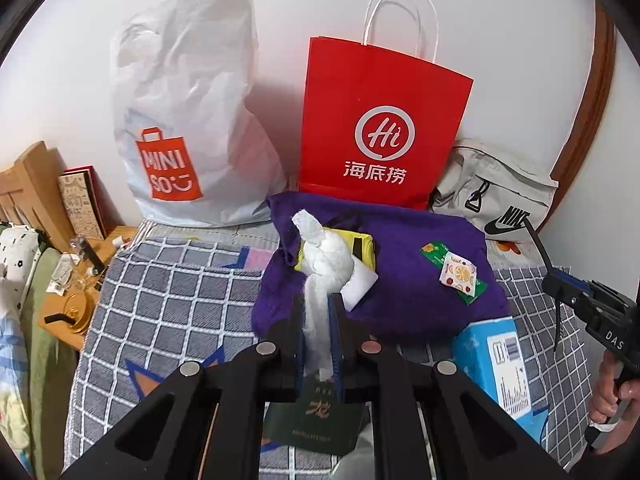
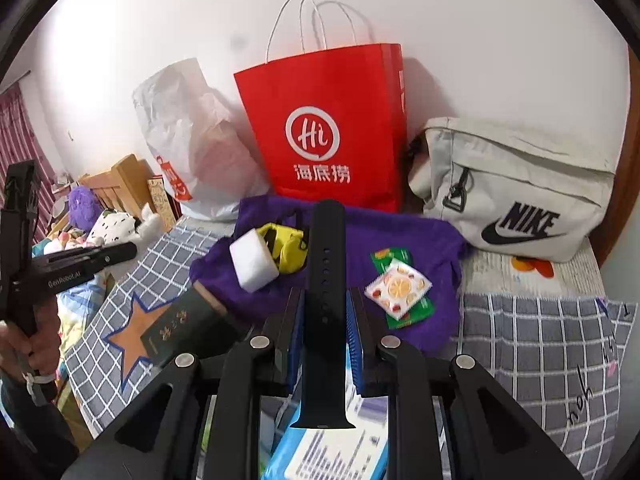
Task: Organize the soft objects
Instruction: 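Carry the black strap and white mesh bag in both tools over the purple towel, then open the right tool on the towel while the left tool releases the mesh bag, then move both open tools back toward the remaining items on the bed, then grasp the second black strap with the right tool while the left tool grasps the clear mesh bag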
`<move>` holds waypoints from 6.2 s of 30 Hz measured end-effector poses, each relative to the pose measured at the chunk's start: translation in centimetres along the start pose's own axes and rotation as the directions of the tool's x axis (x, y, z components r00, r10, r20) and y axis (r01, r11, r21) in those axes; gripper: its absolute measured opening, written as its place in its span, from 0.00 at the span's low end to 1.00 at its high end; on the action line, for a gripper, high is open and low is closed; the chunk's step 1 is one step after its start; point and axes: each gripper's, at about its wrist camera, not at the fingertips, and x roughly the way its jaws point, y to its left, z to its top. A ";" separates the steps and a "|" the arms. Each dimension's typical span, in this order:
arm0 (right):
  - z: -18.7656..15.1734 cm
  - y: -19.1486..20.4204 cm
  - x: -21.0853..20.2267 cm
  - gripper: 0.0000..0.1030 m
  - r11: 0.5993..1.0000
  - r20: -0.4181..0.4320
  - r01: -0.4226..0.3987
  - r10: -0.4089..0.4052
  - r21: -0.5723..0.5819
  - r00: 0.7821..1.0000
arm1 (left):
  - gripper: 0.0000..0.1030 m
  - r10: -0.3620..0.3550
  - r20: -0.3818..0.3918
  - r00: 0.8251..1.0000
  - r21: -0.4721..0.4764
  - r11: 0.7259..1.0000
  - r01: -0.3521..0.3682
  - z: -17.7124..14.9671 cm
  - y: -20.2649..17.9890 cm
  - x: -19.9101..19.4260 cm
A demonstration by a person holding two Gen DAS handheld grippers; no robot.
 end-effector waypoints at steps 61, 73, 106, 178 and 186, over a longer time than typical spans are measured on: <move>2.1 -4.7 13.3 0.41 0.995 -0.199 0.049 -0.032 0.082 0.979 | 0.22 -0.103 -0.140 0.985 -0.006 0.995 0.103 6.0 -2.7 14.1; -1.3 -0.3 7.6 0.51 0.998 -0.184 -0.008 0.021 0.067 0.983 | 0.29 -0.061 -0.057 0.996 -0.003 0.998 0.061 3.9 -1.1 5.6; -18.2 7.8 -1.2 0.49 0.991 -0.246 -0.071 0.042 -0.114 0.968 | 0.39 -0.043 -0.114 0.993 -0.013 0.999 0.042 -13.9 0.1 -1.8; -22.7 3.4 -1.2 0.21 0.986 -0.151 0.156 -0.164 -0.059 0.975 | 0.55 0.095 -0.133 0.987 0.068 0.994 -0.086 -19.5 0.4 2.5; -22.1 3.8 -2.0 0.20 0.993 -0.168 0.114 -0.118 -0.031 0.979 | 0.07 -0.034 -0.154 0.988 0.009 0.999 0.036 -19.4 1.8 1.5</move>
